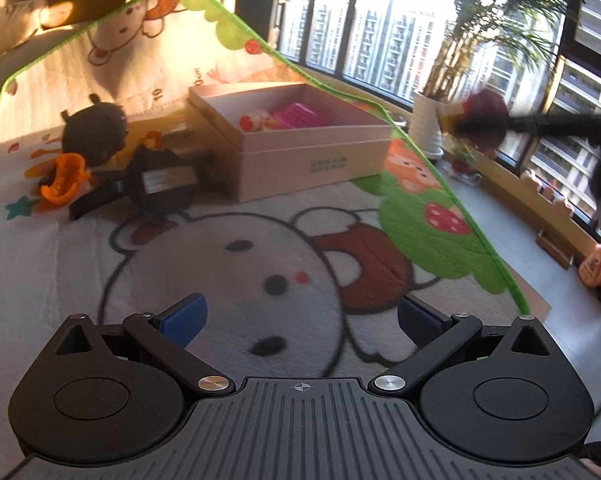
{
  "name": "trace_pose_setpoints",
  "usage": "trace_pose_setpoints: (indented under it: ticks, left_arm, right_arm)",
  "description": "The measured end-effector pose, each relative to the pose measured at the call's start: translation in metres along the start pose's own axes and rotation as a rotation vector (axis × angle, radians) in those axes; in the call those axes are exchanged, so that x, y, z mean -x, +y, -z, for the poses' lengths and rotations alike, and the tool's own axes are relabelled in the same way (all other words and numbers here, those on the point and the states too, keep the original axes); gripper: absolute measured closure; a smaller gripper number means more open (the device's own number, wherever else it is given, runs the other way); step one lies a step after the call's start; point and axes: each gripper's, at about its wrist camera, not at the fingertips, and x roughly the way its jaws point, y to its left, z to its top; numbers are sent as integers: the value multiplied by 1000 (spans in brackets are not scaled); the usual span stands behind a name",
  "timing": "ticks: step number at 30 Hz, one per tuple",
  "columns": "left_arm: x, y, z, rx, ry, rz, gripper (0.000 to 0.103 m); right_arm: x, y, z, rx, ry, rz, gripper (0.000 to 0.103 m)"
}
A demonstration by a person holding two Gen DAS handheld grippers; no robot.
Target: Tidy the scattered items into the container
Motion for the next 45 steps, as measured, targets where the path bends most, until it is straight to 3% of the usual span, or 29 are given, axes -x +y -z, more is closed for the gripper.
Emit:
trace_pose_setpoints:
  ticks: [1,3,6,9,11,13,15,16,20,23,24,29,33,36,38,40,44,45]
  left_arm:
    - [0,6,-2,15,-6,-16,0]
    - [2,20,-4,46,-23,-55,0]
    - [10,43,-3,82,-50,-105,0]
    - [11,66,1,90,-56,-167,0]
    - [9,81,3,103,-57,-202,0]
    - [6,93,4,128,-63,-217,0]
    - [4,101,8,153,-70,-213,0]
    - [3,105,9,168,-67,-206,0]
    - [7,108,13,190,-96,-169,0]
    - [8,108,15,196,-108,-157,0]
    - [8,108,16,202,-111,-154,0]
    - [9,114,17,240,-124,-130,0]
    - [11,118,19,264,-137,-110,0]
    - [12,120,19,278,-144,-97,0]
    - [12,121,19,282,-145,-91,0]
    - [12,121,19,286,-146,-86,0]
    - [12,122,19,293,-148,-80,0]
    - [12,122,19,294,-149,-79,0]
  right_arm:
    - [-13,-4,-18,-24,-29,0,31]
    - [-38,-9,-45,-74,-83,44,21]
    - [-67,-10,-59,-127,-75,42,21]
    - [-85,3,-46,-136,-32,3,21]
    - [-96,26,-32,-62,4,-12,22]
    - [-103,56,-20,63,34,-37,32]
    - [-112,86,-10,184,68,-82,43]
    - [-117,100,-6,231,90,-114,44]
    - [-142,151,7,387,134,-166,44]
    - [-166,176,7,445,152,-160,33]
    - [-175,180,3,444,163,-165,25]
    - [-222,182,-16,339,267,-205,24]
    - [-246,184,-12,331,308,-190,24]
    - [-253,179,-12,277,364,-246,24]
    - [-252,178,-12,262,387,-262,28]
    - [-249,179,-8,282,389,-261,50]
    - [-243,188,2,357,361,-232,61]
    - [-242,189,1,352,364,-230,76]
